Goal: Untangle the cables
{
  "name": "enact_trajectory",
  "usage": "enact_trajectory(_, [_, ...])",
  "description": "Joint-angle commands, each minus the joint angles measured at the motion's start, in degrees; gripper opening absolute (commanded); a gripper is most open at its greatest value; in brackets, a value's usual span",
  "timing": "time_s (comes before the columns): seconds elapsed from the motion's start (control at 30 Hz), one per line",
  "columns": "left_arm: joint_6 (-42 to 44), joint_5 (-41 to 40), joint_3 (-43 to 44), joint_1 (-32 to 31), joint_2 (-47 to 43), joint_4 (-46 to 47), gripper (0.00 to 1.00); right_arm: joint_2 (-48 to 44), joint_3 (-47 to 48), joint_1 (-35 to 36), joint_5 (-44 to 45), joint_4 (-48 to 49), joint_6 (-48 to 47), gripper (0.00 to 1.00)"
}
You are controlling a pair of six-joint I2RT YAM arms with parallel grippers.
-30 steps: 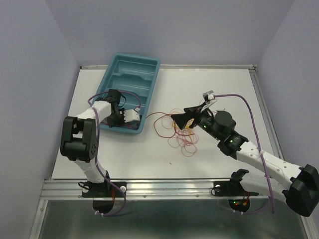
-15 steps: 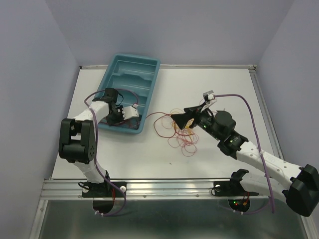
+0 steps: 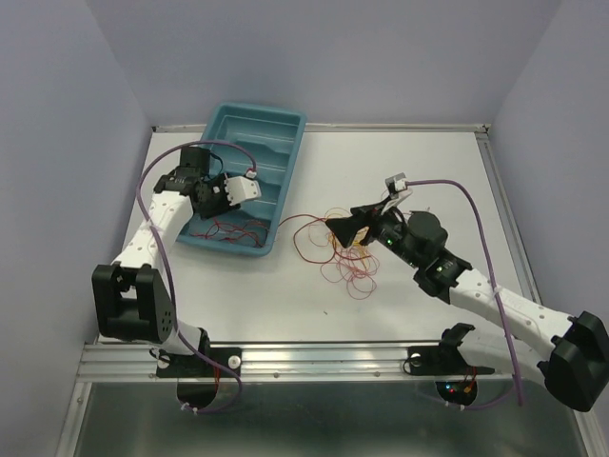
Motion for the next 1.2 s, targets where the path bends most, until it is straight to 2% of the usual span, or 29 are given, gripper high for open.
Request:
enact_trajectory(0.0, [-0.8,2.0,2.5,0.3,-4.5,-3.2,0.52,1.9,2.0,0.4,2.1,-1.4,0.2,1.00])
enact_trajectory(0.07, [-2.0,2.2,2.7,0.3,-6.4,-2.8,0.54,3.1,3.1,0.5,2.3,-2.5,0.3,1.00])
enact_trajectory(0.13, [-3.5,5.1,3.2,0.0,-7.8,-3.2,0.57,4.5,4.3,0.4,7.1,-5.6,0.3,1.00])
enact_trajectory(0.23, [-9.0,9.5,3.6,-2.3,-11.6,-1.3,0.63,7.1,7.9,0.4,14.7,-12.3,0.2,1.00])
enact_trajectory(0.27, [-14.4,10.2,3.0,-3.6,-13.6,0.1,0.65,9.5,10.4,0.4,16.6,-16.0,0.2,1.00])
enact_trajectory(0.3, [-16.6,11.4,2.6,-6.3,-14.4,3.3,0.68,10.6,11.3,0.4,20.1,-17.4,0.3,0.96])
enact_trajectory(0.37, [-21.5,10.6,0.9,-10.8,-16.1,8.8,0.68,13.7,13.3,0.5,21.8,-19.6,-0.9,0.89])
enact_trajectory(0.4, [-27.1,8.9,0.1,-15.4,-16.7,11.5,0.68,14.5,13.7,0.4,22.1,-20.4,-1.1,0.87])
enact_trajectory(0.43, [-29.3,8.2,-0.6,-15.4,-17.2,13.9,0.68,15.3,14.5,0.4,22.3,-21.2,-1.6,0.85])
enact_trajectory(0.47, [-31.1,7.7,-0.9,-19.5,-17.5,15.9,0.68,15.9,15.1,0.5,22.7,-22.1,-2.3,0.83])
enact_trajectory(0.57, [-38.7,6.1,-0.3,-25.7,-16.1,23.7,0.68,16.9,16.1,0.2,24.5,-24.7,-3.6,0.69])
enact_trajectory(0.6, [-40.2,5.9,1.3,-26.4,-15.1,26.9,0.68,17.6,16.1,0.0,24.3,-24.9,-3.7,0.62])
enact_trajectory(0.67, [-46.2,5.3,2.8,-27.0,-12.4,30.4,0.66,19.2,16.6,-1.1,23.7,-25.0,-4.1,0.60])
enact_trajectory(0.73, [-53.0,1.2,2.4,-27.0,-11.6,38.8,0.65,21.8,17.6,-1.4,23.2,-25.1,-4.4,0.60])
enact_trajectory(0.77, [-54.4,0.6,0.0,-27.0,-11.6,44.5,0.65,22.6,17.9,-1.7,23.4,-25.1,-4.5,0.60])
enact_trajectory(0.9, [-59.0,-1.2,-8.4,-27.0,-14.2,56.2,0.66,26.6,19.5,-2.0,24.1,-25.1,-4.6,0.60])
enact_trajectory(1.03, [-59.5,-6.4,-13.4,-27.0,-15.9,60.1,0.66,30.5,21.3,-2.0,24.6,-23.5,-4.9,0.56])
enact_trajectory(1.07, [-59.6,-7.4,-14.4,-27.0,-16.2,60.8,0.66,30.6,21.4,-2.0,25.2,-23.0,-4.9,0.53])
enact_trajectory(1.17, [-59.2,-8.5,-19.1,-27.0,-17.8,64.1,0.66,32.0,21.8,-1.9,24.6,-20.3,-5.3,0.33])
